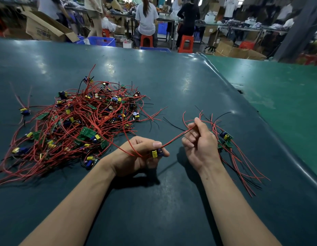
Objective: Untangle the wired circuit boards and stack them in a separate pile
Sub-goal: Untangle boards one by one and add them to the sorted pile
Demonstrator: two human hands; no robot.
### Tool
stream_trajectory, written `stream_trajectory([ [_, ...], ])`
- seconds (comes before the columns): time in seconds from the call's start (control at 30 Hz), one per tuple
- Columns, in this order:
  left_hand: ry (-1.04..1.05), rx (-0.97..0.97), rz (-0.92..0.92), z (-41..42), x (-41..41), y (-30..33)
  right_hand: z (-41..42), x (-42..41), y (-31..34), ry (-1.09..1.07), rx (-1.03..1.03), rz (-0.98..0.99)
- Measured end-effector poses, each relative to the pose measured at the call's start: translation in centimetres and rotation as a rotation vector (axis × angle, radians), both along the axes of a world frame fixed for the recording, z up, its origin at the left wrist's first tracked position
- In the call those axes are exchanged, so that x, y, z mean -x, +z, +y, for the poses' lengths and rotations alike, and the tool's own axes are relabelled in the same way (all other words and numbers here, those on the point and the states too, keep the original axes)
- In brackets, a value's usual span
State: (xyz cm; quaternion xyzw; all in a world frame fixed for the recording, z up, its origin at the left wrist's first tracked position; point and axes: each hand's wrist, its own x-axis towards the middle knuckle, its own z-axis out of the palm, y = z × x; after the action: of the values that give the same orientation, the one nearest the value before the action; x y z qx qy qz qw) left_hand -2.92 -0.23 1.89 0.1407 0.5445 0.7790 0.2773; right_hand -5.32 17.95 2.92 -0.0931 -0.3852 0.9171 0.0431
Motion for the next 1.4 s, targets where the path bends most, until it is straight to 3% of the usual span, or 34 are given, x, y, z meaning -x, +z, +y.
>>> stream_trajectory([
  [0.17, 0.023, -0.085, -0.063, -0.2, -0.1, 0.1, 0.9, 0.2, -0.2, -0.069, 0.112, -0.015],
  [0.23, 0.119, -0.165, -0.083, -0.3, 0.0, 0.3, 1.3, 0.3, -0.2, -0.102, 0.066, -0.013],
  [0.3, 0.281, -0.247, -0.086, -0.4, 0.1, 0.5, 0.5, -0.1, -0.7, -0.142, -0.227, 0.045],
  [0.4, 0.477, -0.340, -0.100, -0.3, 0.6, 0.8, -2.0, -1.5, -1.8, -0.103, -0.907, 0.306],
  [0.47, 0.533, -0.367, -0.085, -0.2, 0.7, 0.8, -3.1, -2.2, -2.3, 0.100, -1.001, 0.399],
  [0.53, 0.546, -0.361, -0.049, 0.0, 0.7, 0.7, -3.1, -2.2, -2.0, 0.182, -0.926, 0.404],
  [0.73, 0.557, -0.118, 0.143, 0.9, 0.5, -0.2, -3.0, -2.2, -1.0, 0.110, -0.558, 0.256],
  [0.87, 0.531, 0.007, 0.241, 1.2, 0.5, -0.6, -2.9, -2.0, -0.6, 0.255, -0.319, 0.160],
  [1.0, 0.615, -0.003, 0.180, 1.1, 0.7, -0.5, -3.3, -2.0, -0.7, 0.274, -0.404, 0.133],
  [1.1, 0.550, 0.002, 0.176, 1.1, 0.5, -0.4, -3.4, -1.9, -0.5, 0.233, -0.390, 0.119],
  [1.4, 0.409, -0.020, 0.171, 1.0, 0.2, 0.3, -2.8, -1.9, -0.4, 0.382, -0.292, 0.088],
])
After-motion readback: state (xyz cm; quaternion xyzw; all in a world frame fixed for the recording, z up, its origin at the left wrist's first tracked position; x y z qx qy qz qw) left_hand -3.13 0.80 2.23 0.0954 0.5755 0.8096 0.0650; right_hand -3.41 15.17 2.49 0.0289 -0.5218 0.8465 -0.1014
